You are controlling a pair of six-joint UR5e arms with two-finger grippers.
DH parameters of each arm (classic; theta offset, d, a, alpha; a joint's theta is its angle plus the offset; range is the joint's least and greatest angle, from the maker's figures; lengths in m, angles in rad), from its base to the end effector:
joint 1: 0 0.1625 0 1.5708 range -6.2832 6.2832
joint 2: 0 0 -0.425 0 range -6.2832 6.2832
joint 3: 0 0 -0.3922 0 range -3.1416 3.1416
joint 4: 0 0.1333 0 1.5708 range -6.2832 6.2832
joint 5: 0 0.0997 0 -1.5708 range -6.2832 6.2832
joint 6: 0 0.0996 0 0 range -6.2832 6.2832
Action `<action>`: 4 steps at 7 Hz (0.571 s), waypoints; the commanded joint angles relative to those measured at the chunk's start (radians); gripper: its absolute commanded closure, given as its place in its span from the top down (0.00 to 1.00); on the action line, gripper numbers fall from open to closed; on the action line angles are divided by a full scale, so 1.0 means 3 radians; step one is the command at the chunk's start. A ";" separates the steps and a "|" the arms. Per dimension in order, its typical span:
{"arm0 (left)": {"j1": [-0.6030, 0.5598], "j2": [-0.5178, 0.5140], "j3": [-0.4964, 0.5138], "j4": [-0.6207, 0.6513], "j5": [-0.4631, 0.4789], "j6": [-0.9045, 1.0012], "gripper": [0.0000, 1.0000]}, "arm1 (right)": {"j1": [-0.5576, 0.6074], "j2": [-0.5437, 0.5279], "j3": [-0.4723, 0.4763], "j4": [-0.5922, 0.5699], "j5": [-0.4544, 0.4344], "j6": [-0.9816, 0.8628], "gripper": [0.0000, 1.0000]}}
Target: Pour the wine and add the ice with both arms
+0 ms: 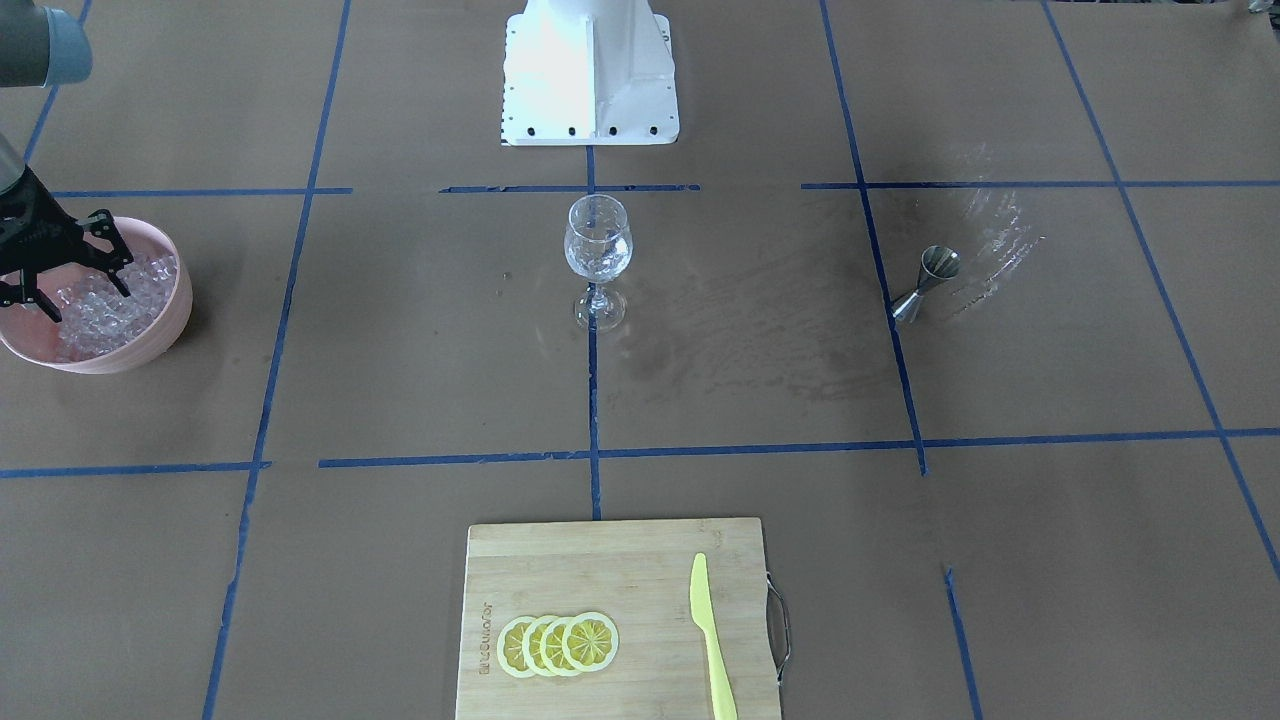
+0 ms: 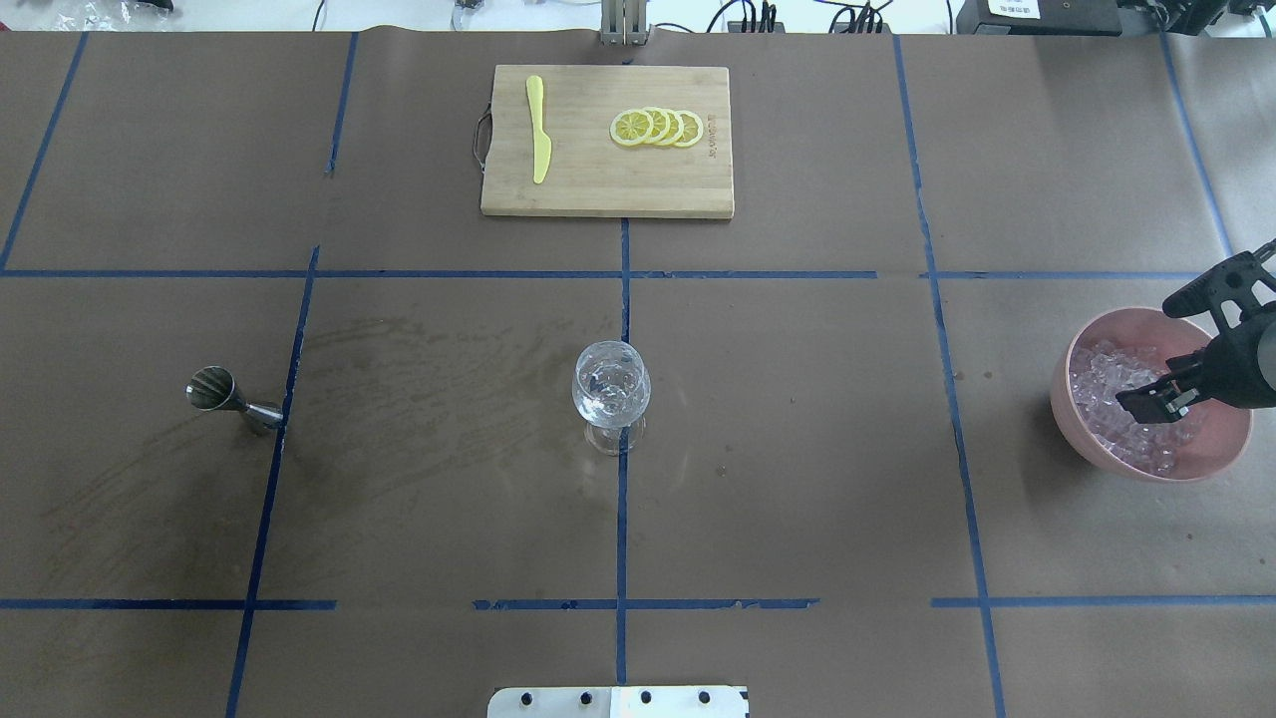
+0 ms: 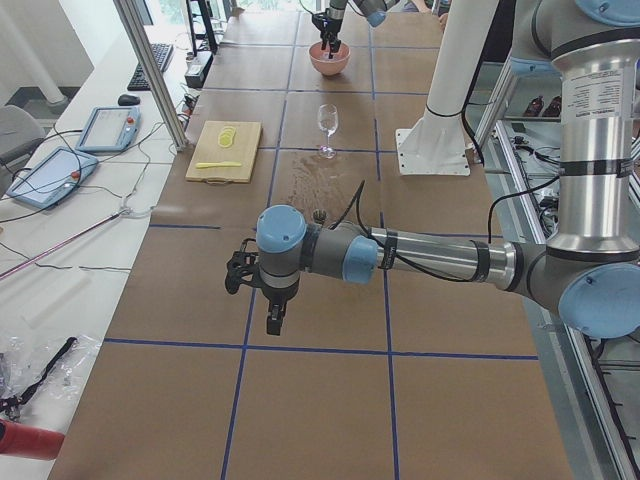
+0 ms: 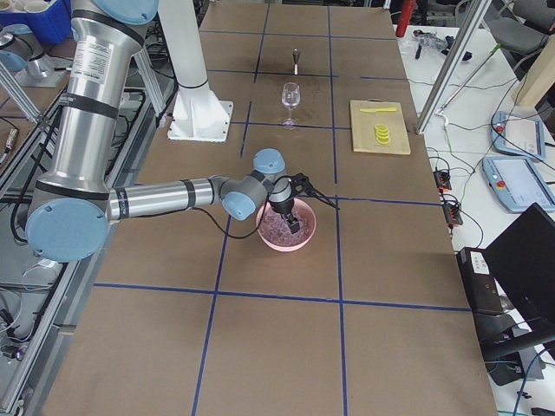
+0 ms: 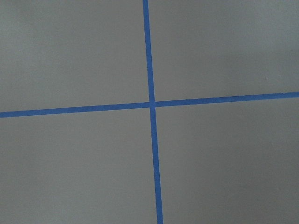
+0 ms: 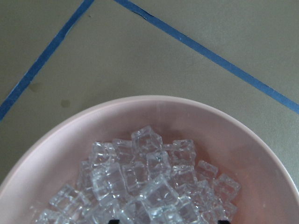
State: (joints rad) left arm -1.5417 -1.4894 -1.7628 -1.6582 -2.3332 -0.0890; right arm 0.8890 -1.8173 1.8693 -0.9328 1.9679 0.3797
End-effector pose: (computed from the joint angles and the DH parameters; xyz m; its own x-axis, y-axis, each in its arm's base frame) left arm -0.0509 -0.4688 0.5938 0.7186 0.0691 -0.6920 0.0355 0.9901 0.1358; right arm -0.1932 -0.3884 0.5616 0.7011 -0.4953 0.5130 0.2435 0.8424 0.4806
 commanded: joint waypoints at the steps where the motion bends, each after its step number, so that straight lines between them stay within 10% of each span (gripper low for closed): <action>1: 0.0005 0.0000 -0.0004 0.0000 0.0000 0.0000 1.00 | 0.0002 0.0004 -0.0029 0.0000 0.0016 -0.0003 0.52; 4: 0.0000 0.0000 0.0001 0.0000 0.0000 0.0000 1.00 | 0.0028 0.0009 0.0043 0.0006 0.0189 0.0002 0.00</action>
State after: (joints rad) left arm -1.5413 -1.4895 -1.7632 -1.6582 -2.3332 -0.0890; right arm 0.8923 -1.8152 1.8699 -0.9317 1.9993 0.3792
